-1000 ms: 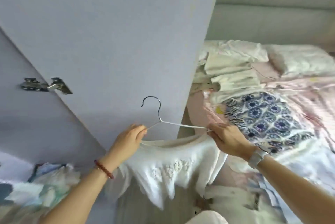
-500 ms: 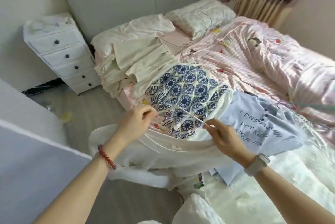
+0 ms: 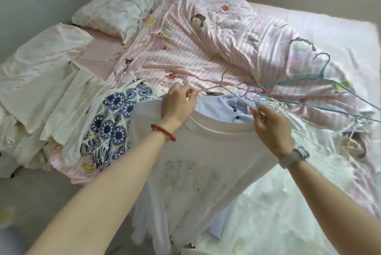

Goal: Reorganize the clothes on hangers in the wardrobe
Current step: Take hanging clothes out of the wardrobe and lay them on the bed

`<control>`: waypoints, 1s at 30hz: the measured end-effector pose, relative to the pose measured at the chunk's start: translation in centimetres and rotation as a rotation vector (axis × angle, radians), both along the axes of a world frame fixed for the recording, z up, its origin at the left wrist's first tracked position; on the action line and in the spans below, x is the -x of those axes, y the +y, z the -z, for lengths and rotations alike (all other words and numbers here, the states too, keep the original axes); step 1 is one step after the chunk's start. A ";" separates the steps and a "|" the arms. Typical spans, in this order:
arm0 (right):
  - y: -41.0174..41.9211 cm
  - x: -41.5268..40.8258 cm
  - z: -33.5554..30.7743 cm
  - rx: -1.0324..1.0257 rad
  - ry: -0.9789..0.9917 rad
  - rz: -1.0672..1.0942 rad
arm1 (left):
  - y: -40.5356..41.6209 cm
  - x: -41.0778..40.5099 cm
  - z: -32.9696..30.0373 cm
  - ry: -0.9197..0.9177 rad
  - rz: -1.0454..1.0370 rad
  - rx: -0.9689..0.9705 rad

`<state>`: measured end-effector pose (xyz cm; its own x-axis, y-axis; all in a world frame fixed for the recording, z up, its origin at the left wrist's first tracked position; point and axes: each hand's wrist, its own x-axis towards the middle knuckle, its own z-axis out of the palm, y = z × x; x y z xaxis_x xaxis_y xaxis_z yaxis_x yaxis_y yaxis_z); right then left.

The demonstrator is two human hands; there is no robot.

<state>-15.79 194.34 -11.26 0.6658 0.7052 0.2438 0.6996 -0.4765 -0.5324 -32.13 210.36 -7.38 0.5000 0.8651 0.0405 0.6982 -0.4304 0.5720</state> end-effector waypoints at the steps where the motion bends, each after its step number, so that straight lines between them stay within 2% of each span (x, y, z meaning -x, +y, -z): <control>1: 0.9 -1.8 0.0 -0.043 -0.025 0.069 | 0.8 -2.1 -0.1 -0.029 0.009 -0.028; 3: 2.5 -5.2 0.5 -0.075 -0.078 0.167 | 1.8 -5.8 0.5 -0.027 0.051 -0.064; 5: 4.1 -8.4 2.0 0.028 -0.088 0.202 | 2.1 -8.2 2.3 0.042 0.115 -0.064; 8: 6.5 -13.7 5.2 0.242 -0.066 0.199 | 1.2 -8.9 7.7 0.259 0.233 0.094; 12: 8.9 -17.9 10.1 0.397 0.025 0.175 | -1.3 -6.5 16.0 0.544 0.324 0.272; 16: 7.4 -15.7 16.7 0.689 0.110 0.094 | -3.1 -3.1 21.8 0.781 0.357 0.418; 19: 4.9 -11.4 20.7 0.892 0.303 -0.050 | -3.3 -1.4 24.1 0.907 0.424 0.393; 21: 4.0 -10.1 22.1 0.947 0.285 -0.110 | -2.6 -1.3 24.6 0.907 0.456 0.396; 25: 5.1 -9.6 20.9 0.828 0.320 -0.025 | -1.0 -1.9 23.3 0.741 0.445 0.437; 30: 7.3 -3.3 16.5 0.554 0.221 -0.137 | 0.3 0.2 19.1 0.507 0.211 0.140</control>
<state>-12.53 201.67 -27.80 0.5534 0.7702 -0.3171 0.6750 -0.6377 -0.3711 -32.38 210.64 -26.43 0.5893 0.7245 -0.3574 0.8078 -0.5345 0.2485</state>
